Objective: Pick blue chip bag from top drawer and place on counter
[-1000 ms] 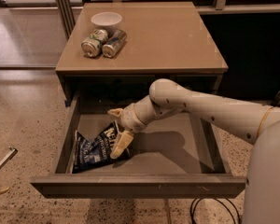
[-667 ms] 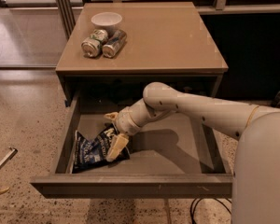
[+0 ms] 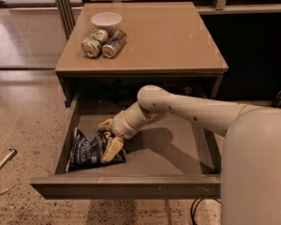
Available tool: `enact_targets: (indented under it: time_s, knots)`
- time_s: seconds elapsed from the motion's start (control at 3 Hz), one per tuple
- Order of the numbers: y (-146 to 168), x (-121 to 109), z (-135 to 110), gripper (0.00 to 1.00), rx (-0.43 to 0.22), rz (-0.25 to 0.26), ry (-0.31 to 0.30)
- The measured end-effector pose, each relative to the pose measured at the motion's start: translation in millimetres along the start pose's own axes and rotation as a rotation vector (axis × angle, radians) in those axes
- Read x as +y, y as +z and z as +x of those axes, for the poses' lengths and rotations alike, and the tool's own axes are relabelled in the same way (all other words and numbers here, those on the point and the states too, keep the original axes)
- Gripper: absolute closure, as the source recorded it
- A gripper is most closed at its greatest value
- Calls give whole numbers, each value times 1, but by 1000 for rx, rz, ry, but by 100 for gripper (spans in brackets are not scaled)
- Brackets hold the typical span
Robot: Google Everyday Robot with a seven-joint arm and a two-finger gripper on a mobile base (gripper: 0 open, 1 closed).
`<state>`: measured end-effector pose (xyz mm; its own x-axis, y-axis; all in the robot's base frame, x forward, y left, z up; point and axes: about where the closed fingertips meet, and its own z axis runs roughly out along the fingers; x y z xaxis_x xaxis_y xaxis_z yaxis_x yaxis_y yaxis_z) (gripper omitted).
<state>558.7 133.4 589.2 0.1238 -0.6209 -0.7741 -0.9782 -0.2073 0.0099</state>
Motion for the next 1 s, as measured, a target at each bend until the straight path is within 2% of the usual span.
enact_targets:
  time_s: [0.67, 1.0]
  knots:
    - [-8, 0, -9, 89, 0, 0, 0]
    - [-9, 0, -11, 100, 0, 0, 0]
